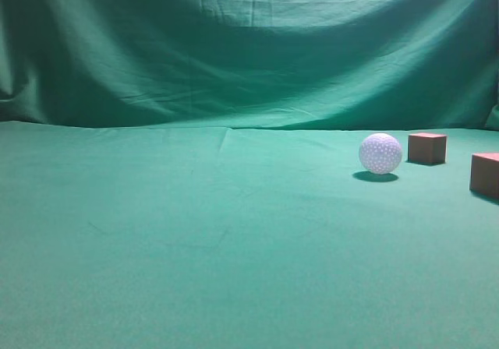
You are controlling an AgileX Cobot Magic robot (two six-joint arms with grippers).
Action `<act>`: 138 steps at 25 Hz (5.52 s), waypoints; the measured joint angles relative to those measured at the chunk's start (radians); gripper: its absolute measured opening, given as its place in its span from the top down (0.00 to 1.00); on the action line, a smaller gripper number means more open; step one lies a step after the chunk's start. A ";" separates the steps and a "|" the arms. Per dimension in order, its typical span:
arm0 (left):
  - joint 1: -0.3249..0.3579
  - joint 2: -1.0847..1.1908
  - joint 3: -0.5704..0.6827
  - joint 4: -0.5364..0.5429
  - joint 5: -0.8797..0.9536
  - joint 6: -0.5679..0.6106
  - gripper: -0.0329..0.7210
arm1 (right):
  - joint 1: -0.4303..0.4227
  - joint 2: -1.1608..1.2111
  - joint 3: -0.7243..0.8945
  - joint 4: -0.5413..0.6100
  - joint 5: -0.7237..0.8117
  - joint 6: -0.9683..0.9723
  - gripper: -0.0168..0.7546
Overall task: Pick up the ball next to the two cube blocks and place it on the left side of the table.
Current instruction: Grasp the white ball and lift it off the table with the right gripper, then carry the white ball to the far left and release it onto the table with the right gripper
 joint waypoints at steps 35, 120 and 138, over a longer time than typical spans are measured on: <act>0.000 0.000 0.000 0.000 0.000 0.000 0.96 | 0.000 0.053 -0.097 -0.063 -0.600 0.158 0.98; 0.000 0.000 0.000 0.000 0.000 0.000 0.96 | 0.738 2.389 -2.029 0.653 -0.089 -0.619 0.57; 0.000 0.000 0.000 0.000 0.000 0.000 0.96 | 0.797 2.616 -2.220 0.685 -0.180 -0.679 0.16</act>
